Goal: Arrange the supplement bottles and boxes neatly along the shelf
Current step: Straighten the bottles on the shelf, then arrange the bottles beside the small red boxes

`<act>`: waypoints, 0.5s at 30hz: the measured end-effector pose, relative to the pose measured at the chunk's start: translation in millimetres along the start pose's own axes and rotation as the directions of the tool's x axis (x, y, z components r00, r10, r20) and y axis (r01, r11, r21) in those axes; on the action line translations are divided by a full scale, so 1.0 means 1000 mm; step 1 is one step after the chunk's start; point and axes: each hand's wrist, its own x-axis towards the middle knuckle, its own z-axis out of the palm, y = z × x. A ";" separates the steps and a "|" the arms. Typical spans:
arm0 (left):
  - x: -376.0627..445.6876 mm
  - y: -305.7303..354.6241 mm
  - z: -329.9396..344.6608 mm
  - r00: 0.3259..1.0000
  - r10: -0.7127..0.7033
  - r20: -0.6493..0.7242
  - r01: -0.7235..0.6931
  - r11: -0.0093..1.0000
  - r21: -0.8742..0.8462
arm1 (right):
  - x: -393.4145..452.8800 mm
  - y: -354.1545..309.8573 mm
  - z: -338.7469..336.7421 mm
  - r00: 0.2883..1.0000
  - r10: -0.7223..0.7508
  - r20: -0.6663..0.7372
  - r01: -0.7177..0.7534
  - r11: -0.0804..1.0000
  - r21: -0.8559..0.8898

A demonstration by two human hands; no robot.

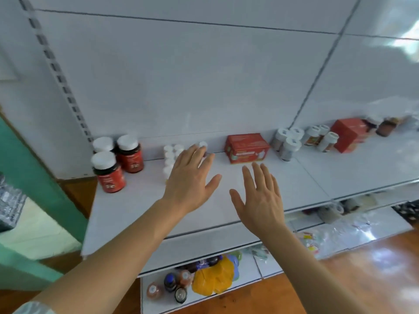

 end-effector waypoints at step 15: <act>0.115 0.331 0.094 0.967 0.234 0.097 -0.218 0.964 -0.154 | -0.077 0.325 -0.090 0.932 0.362 0.006 -0.362 0.931 -0.056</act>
